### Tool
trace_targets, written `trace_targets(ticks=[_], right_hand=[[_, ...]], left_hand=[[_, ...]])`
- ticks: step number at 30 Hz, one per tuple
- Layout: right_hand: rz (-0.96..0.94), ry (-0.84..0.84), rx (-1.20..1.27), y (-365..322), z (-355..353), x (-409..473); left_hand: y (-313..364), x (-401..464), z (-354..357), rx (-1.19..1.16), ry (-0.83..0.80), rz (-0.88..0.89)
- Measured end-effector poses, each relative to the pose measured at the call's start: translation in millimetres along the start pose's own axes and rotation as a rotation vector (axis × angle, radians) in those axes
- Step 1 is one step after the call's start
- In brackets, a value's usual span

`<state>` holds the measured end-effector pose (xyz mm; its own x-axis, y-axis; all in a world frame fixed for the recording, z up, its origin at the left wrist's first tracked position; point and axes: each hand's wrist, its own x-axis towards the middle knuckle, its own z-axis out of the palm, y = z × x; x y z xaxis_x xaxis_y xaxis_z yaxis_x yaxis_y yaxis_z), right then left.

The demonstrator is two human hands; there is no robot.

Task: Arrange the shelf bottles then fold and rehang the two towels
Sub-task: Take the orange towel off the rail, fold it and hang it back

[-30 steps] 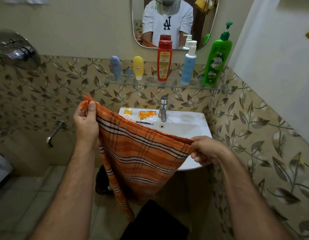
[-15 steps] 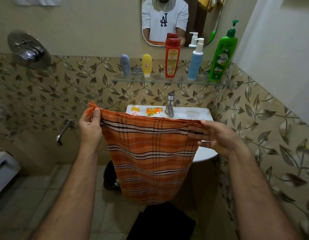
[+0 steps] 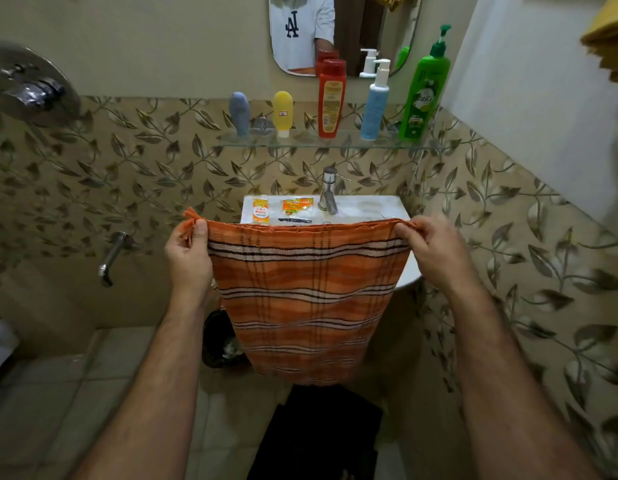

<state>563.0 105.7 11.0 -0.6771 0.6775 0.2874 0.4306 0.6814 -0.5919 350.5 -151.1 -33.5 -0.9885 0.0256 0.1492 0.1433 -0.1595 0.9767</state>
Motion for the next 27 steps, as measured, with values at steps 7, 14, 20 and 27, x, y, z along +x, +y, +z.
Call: trace_targets(ticks=[7, 14, 20, 27], right_hand=[[0.033, 0.06, 0.544, -13.6, -10.8, 7.4], [-0.14, 0.137, 0.755, -36.9, -33.9, 23.7], [-0.135, 0.188, 0.718, -39.9, -34.0, 42.2], [-0.222, 0.258, 0.448, -39.0, -49.5, 64.4]], left_hand=[[31.0, 0.7, 10.5, -0.066, 0.003, 0.063], [47.6, 11.7, 17.0, -0.025, 0.025, 0.16], [50.2, 21.3, 37.0, 0.075, 0.045, 0.18], [59.3, 37.1, 66.9, 0.2, 0.113, 0.295]])
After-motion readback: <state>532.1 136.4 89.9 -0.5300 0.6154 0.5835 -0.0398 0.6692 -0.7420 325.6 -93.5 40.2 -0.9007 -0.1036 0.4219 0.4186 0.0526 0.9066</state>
